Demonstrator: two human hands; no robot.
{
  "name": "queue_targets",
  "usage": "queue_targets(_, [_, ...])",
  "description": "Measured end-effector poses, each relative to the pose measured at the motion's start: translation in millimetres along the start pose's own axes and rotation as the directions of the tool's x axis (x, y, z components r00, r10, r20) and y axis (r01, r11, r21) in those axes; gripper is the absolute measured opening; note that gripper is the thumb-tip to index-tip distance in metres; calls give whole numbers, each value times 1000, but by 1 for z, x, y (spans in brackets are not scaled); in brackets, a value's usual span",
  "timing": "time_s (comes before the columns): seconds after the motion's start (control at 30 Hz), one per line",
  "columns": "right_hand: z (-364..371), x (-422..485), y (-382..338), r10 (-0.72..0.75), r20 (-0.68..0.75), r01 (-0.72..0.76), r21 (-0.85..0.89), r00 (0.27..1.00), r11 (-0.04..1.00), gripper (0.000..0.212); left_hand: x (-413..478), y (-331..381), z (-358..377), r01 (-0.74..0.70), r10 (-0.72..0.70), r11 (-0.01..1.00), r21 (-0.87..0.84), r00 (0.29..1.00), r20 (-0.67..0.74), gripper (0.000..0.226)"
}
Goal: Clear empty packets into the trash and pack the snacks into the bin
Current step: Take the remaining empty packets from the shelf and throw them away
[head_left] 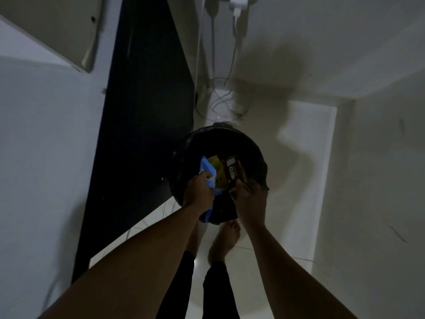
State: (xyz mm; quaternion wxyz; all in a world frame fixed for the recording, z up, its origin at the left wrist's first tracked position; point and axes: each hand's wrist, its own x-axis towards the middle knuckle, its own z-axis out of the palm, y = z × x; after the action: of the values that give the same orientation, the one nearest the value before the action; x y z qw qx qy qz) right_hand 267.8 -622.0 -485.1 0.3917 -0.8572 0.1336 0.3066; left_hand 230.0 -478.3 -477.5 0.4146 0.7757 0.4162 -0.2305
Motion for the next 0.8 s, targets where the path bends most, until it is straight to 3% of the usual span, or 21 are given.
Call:
queue_targets(0.1, [-5,5,-1,-44,26,44,-12,999,999,50,9,5,6,-16,18,1000,-21,995,93,52])
queue_targets(0.23, [-16,-6,-3,-76,20,78,-95,997,992,58,5,13,2,32,-23,997,-72,992,127,42])
queue_targets(0.37, [-40,-27,-30,-101,57,108,-135,993,985,43,-20,31,-21,-11,13,1000,-19,986,167,41])
queue_targets(0.57, [-83,-79,-104,-154,106,168,-140,982,976,43,-93,73,-87,-179,179,984,-16,982,60,38])
queue_targets(0.7, [-124,-134,-189,-302,111,314,-109,947,943,41,-168,111,-163,-313,313,945,-93,950,-19,35])
queue_targets(0.8, [-149,-184,-255,-408,132,420,-79,904,904,40,-215,127,-227,-409,392,910,-76,904,-170,32])
